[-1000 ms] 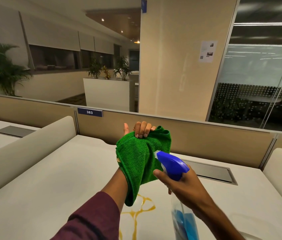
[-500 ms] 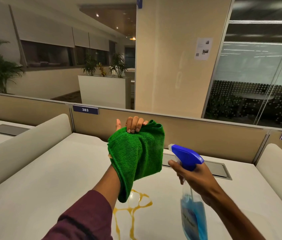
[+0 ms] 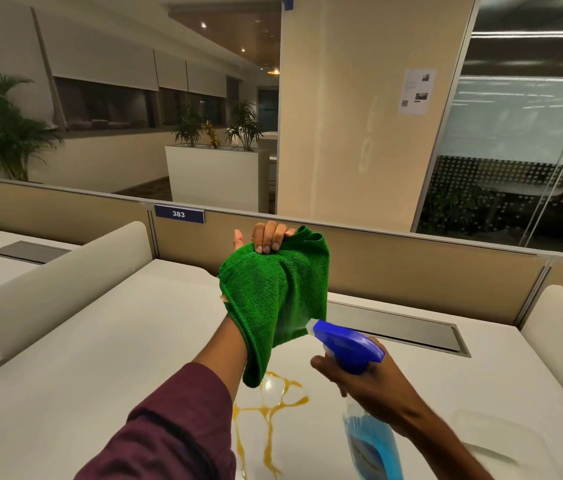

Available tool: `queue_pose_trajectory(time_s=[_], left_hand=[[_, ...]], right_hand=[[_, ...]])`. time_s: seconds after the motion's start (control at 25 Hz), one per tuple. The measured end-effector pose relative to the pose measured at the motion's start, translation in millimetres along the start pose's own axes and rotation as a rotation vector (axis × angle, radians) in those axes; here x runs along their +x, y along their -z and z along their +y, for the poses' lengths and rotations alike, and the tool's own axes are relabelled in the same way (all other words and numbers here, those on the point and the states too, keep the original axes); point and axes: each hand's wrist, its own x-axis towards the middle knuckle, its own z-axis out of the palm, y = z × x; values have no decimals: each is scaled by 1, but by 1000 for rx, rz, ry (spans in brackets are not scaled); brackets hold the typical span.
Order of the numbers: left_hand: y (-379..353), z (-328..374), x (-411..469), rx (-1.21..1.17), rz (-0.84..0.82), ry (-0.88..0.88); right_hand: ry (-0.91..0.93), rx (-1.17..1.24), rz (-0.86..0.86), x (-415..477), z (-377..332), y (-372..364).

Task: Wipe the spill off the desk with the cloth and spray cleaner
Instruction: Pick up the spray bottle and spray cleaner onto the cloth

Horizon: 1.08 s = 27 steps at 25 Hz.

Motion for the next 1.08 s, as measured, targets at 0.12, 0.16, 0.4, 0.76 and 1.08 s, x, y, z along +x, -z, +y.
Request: queue_pose_trajectory(time_s=[0.12,0.16,0.4,0.76,1.08], left_hand=[[2,2,-1,3,-37,19],[2,2,-1,0,-54,25],[-2,-4,-4,-29,-121,23],[-16,-12,-10,40,80,24],[-6,-8,-46,-129,-18,69]], right_hand=[[-18,10,49,1,5,7],[-27,45,39,1,7,10],[-76,141,106,3,20,27],[-76,72,199,12,46,44],[-92,127,499,28,100,86]])
